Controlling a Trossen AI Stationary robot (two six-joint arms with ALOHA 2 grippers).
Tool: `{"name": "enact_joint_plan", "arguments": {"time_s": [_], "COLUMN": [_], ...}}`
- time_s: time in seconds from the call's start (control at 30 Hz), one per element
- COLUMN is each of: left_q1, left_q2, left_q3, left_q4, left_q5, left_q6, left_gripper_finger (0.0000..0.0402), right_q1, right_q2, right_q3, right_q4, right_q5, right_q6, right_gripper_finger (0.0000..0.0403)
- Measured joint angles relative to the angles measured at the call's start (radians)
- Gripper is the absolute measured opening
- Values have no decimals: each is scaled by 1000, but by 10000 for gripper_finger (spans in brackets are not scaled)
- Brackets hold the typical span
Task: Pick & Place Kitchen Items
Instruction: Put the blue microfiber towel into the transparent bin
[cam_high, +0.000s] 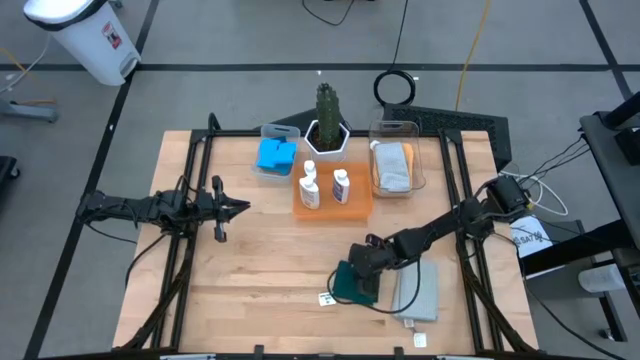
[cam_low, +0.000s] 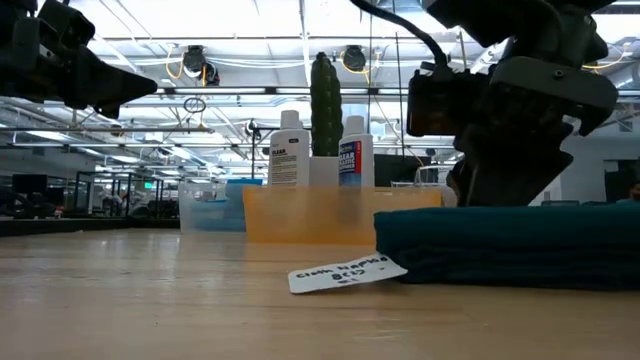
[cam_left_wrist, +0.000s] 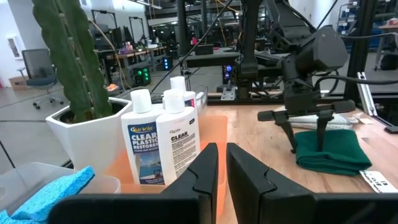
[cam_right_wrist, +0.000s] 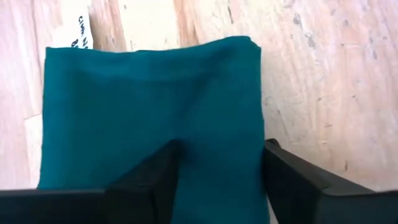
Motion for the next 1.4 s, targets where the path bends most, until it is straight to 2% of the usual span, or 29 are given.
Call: {"name": "enact_joint_plan", "arguments": {"time_s": [0.13, 0.43, 0.5, 0.73, 0.87, 1.13, 1.4], "left_q1": [0, 0, 0, 0, 0, 0, 0], "left_q2": [0, 0, 0, 0, 0, 0, 0], "left_q3": [0, 0, 0, 0, 0, 0, 0], "left_q4": [0, 0, 0, 0, 0, 0, 0], "left_q5": [0, 0, 0, 0, 0, 0, 0], "left_q6": [0, 0, 0, 0, 0, 0, 0], "left_gripper_finger": [37, 37, 37, 37, 37, 37, 37], "right_q1": [0, -3, -3, 6, 35, 95, 90], "right_q2": [0, 2, 2, -43, -124, -263, -377], "right_q3": [-1, -2, -2, -7, -7, -6, -5], "right_q4": [-1, -1, -1, 6, 14, 18, 21], "right_q5": [-26, -40, -38, -15, 79, 200, 348], "right_q6": [-25, -118, -146, -247, -286, -351, -388], "right_gripper_finger": [151, 25, 9, 5, 4, 2, 1]}}
